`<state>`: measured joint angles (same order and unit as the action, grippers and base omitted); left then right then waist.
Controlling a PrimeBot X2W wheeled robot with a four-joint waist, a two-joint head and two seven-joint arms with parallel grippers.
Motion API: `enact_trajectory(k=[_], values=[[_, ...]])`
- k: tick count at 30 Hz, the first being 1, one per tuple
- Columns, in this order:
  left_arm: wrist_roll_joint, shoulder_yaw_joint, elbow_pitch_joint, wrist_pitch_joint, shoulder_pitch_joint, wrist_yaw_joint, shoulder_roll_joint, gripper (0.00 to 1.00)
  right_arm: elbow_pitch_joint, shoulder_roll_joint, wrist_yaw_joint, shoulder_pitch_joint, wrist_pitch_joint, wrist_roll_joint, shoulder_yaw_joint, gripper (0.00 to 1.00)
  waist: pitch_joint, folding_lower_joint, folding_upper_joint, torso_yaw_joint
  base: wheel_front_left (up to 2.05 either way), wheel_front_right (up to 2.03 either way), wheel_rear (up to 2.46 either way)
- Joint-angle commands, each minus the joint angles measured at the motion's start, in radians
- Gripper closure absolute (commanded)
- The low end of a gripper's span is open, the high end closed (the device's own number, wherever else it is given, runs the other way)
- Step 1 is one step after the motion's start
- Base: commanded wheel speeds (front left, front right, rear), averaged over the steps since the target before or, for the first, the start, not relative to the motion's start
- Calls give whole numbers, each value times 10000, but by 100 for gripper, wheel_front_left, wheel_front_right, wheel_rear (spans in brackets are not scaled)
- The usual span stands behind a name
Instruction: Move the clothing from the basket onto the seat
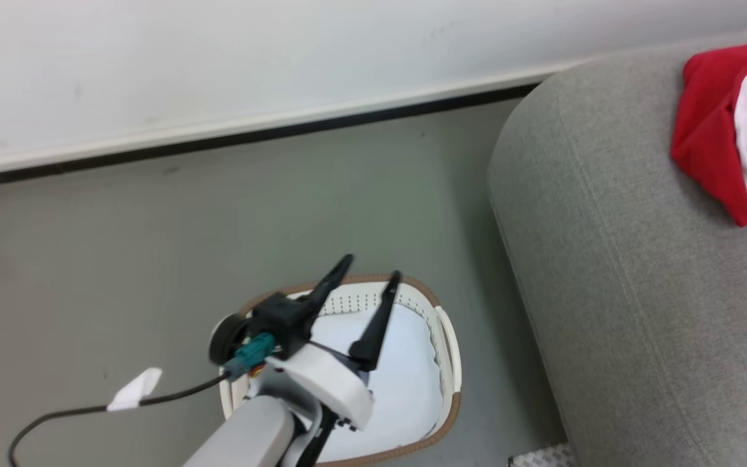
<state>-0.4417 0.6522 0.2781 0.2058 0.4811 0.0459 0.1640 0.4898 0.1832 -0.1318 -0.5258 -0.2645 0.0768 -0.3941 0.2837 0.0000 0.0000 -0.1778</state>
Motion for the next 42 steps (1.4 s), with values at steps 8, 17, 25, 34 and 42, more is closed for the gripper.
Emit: enact_trajectory(k=[8, 17, 25, 34, 42], values=[[-629, -874, 351, 369, -1039, 569, 328, 0, -1643, -527, 23, 1818, 7, -889, 1597, 0, -1205, 0, 0, 452, 0, 0, 0], [-1054, -2160, 671, 584, -2492, 898, 577, 0, -1968, -1122, 23, 3232, 7, -1257, 2646, 0, -2206, 0, 0, 894, 0, 0, 0], [-307, -3580, 397, 590, -3910, 787, 310, 0, -1828, -1302, 23, 4194, 5, -1057, 2909, 0, -2711, 0, 0, 1115, 0, 0, 0], [627, -4665, 333, 593, -4845, 195, -193, 0, -1455, -1318, 23, 4681, 6, -1642, 3305, 0, -2982, 0, 0, 1289, 0, 0, 0], [1186, -5392, 510, 591, -5023, -217, -606, 0, -913, -1319, 23, 4626, 4, -2147, 4042, 0, -3119, 0, 0, 1388, 0, 0, 0]])
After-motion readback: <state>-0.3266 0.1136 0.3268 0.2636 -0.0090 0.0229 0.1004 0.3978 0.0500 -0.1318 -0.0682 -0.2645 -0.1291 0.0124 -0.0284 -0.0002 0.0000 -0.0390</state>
